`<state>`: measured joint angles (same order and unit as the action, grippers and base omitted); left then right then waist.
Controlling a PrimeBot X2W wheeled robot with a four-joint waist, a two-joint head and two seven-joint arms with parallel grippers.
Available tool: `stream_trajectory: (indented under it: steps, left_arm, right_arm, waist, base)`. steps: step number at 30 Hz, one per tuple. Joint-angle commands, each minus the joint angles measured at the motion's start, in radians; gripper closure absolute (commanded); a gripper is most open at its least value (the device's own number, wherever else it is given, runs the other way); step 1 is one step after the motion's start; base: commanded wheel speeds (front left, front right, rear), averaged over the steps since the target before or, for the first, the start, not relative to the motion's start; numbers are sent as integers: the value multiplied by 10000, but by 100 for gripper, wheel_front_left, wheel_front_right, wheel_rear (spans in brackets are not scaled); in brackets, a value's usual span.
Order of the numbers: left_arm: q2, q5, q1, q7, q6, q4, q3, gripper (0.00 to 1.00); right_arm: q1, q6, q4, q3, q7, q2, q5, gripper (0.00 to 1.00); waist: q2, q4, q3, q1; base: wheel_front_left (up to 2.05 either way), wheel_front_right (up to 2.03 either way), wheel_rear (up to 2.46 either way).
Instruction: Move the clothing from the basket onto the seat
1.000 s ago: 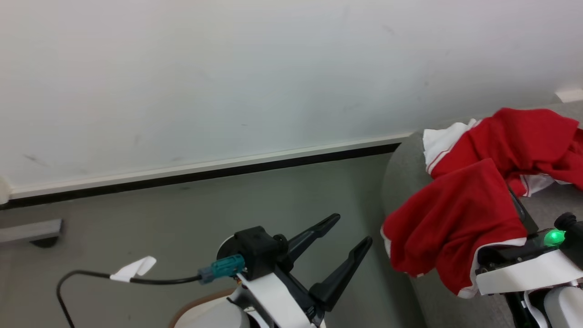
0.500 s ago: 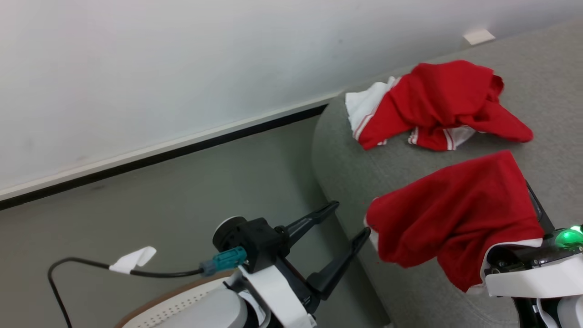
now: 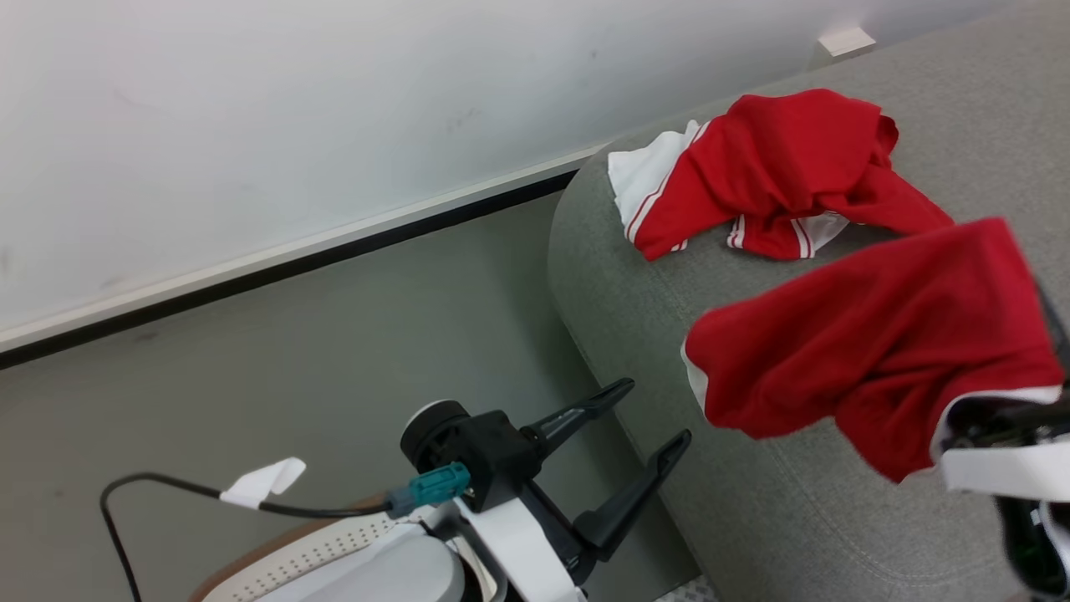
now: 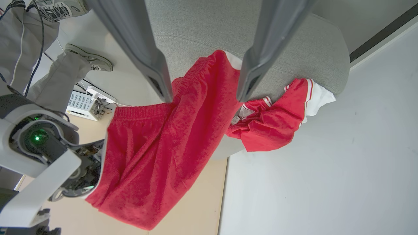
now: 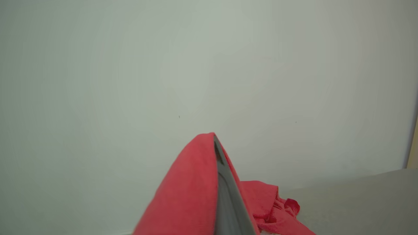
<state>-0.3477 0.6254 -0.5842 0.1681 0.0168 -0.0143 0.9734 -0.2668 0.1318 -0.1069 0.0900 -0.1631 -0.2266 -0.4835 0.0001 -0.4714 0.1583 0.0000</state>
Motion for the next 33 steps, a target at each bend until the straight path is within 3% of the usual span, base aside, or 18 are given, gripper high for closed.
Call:
stream_trajectory:
  steps: [1, 11, 18, 20, 25, 30, 31, 33]
  left_arm:
    - [15, -118, -55, -24, -1, -14, 32, 0]
    - [-136, -165, -471, -389, -20, 192, 17, 0]
    - [-493, -385, -1030, -990, 47, 569, 94, 0]
    - [-597, -432, -1167, -1119, 36, 664, 53, 0]
    - [-728, -474, -1430, -1264, -46, 810, -78, 0]
    - [-648, -561, -1757, -1306, 10, 885, -123, 0]
    - [-601, -555, -1820, -1295, 24, 875, -132, 0]
    - [-534, -528, -1938, -1226, 54, 789, -166, 0]
  right_arm:
    - [-381, -23, -26, -230, 66, -235, 44, 100]
    - [-1857, -23, 344, -1716, 597, -1109, 411, 100]
    - [-3013, -23, 1131, -2792, 880, -2125, 293, 100]
    - [-3201, -24, 1635, -3266, 980, -2646, 691, 100]
    - [-3810, -24, 2934, -4215, 745, -3173, 853, 100]
    - [-4307, -24, 5047, -4438, 1023, -3486, 755, 99]
    - [-4382, -24, 5514, -4428, 1128, -3582, 809, 92]
    - [-4534, -24, 6406, -4212, 1461, -3757, 981, 91]
  waist:
    - [-1, 137, 75, 0]
    - [-1, 799, 1227, 0]
    - [-1, 1298, 2819, 0]
    - [-1, 1462, 3205, 0]
    - [-1, 1809, 3955, 0]
    - [-1, 2095, 4450, 0]
    - [-1, 2153, 4524, 0]
    - [-1, 2255, 4639, 0]
  base:
    - [0, 0, 0]
    - [0, 0, 0]
    - [0, 0, 0]
    - [0, 0, 0]
    - [0, 0, 0]
    - [0, 0, 0]
    - [0, 0, 0]
    - [0, 0, 0]
